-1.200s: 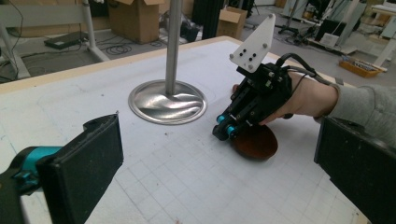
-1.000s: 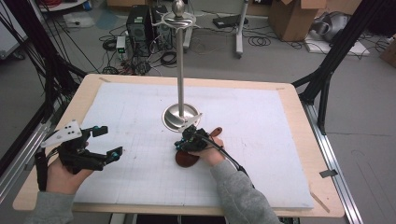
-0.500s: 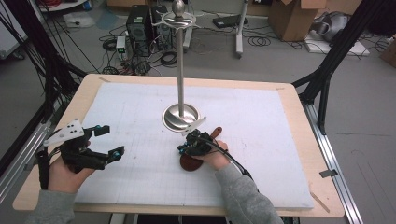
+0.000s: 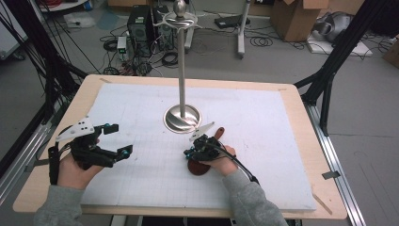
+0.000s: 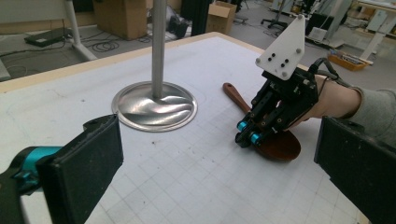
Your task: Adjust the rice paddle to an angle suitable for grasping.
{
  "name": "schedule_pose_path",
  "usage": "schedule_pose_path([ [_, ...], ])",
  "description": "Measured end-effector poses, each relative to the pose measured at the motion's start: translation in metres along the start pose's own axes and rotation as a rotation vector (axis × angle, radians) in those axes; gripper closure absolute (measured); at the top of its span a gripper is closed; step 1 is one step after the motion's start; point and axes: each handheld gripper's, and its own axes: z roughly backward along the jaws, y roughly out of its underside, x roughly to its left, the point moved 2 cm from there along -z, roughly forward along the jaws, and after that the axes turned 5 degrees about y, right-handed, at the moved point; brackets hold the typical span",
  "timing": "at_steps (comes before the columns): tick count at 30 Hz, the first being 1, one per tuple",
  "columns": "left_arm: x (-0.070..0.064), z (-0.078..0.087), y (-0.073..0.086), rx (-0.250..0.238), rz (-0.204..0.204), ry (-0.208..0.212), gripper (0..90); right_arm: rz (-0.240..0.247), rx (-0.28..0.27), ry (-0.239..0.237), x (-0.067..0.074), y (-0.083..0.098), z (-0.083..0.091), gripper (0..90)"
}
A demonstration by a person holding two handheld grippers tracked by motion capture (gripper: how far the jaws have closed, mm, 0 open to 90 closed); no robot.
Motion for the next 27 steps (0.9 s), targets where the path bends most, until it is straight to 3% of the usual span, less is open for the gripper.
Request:
schedule_pose_path([
  [5, -0.001, -0.004, -0.002, -0.002, 0.003, 0.018, 1.7, 0.015, 0.009, 0.007, 0.002, 0.002, 0.003, 89.5],
  [13, -0.002, -0.008, -0.003, -0.004, 0.000, 0.028, 1.7, 0.079, 0.030, 0.062, 0.008, 0.002, 0.006, 89.5],
  [22, 0.000, -0.011, -0.005, -0.005, 0.001, 0.031, 1.8, 0.068, 0.053, 0.043, 0.006, 0.010, 0.015, 89.5],
  [27, -0.003, -0.021, -0.006, 0.010, -0.007, 0.047, 1.7, 0.045, 0.038, 0.035, 0.002, 0.016, 0.020, 89.5],
])
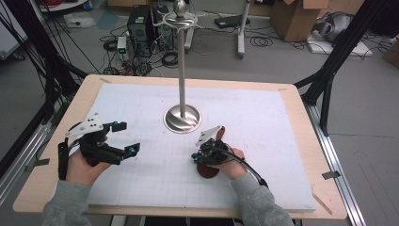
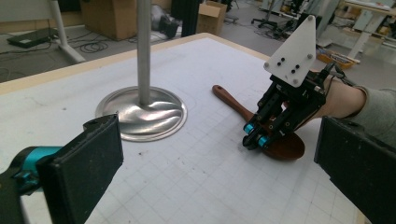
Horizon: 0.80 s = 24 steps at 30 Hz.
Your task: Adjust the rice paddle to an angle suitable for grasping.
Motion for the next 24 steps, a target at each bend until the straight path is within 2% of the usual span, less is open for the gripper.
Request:
schedule_pose_path([
  [8, 0.001, -0.008, -0.001, 0.005, 0.001, 0.012, 1.8, -0.040, -0.024, -0.015, -0.007, 0.017, 0.011, 89.5],
  [15, 0.001, -0.017, -0.001, 0.020, -0.001, 0.024, 1.7, -0.059, -0.022, -0.001, -0.008, 0.028, 0.021, 89.5],
  [24, 0.001, -0.020, -0.002, 0.024, -0.006, 0.031, 1.7, -0.075, -0.031, 0.008, -0.009, 0.038, 0.029, 89.5],
])
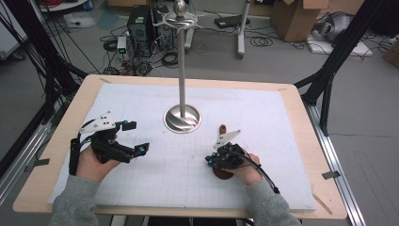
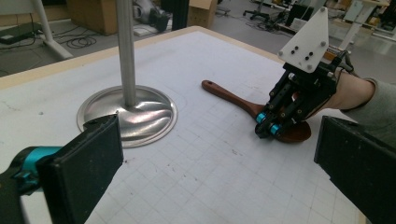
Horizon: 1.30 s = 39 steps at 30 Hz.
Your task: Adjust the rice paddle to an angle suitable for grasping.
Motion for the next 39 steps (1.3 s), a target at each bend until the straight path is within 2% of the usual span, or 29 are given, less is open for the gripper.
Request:
schedule_pose_path([
  [39, 0.000, -0.005, 0.001, 0.013, 0.000, 0.004, 1.7, -0.061, -0.011, 0.025, -0.012, 0.036, 0.032, 89.5],
])
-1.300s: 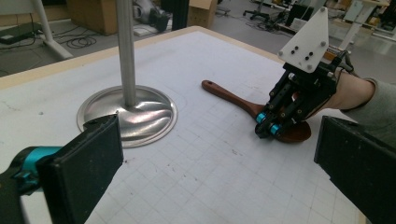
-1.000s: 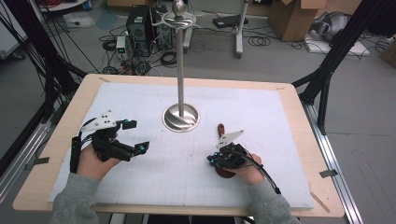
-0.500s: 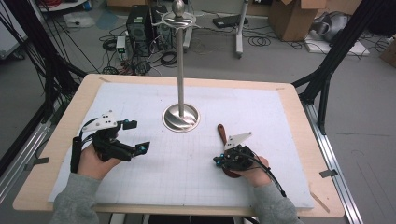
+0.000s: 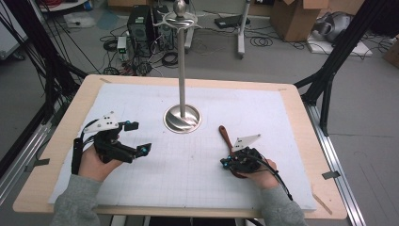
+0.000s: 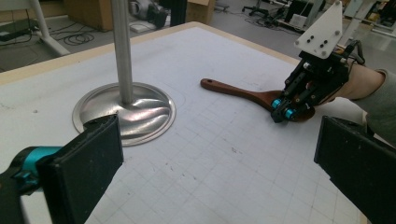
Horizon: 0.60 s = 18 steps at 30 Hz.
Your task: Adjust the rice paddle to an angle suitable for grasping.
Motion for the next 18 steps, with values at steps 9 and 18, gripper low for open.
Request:
schedule_pose_path([
  [9, 0.000, -0.001, 0.001, 0.005, 0.004, -0.001, 1.7, -0.015, -0.003, 0.015, -0.006, 0.007, 0.007, 89.5],
  [18, 0.000, 0.000, 0.001, 0.006, 0.000, -0.001, 1.7, -0.047, 0.001, 0.035, -0.014, 0.016, 0.016, 89.5],
])
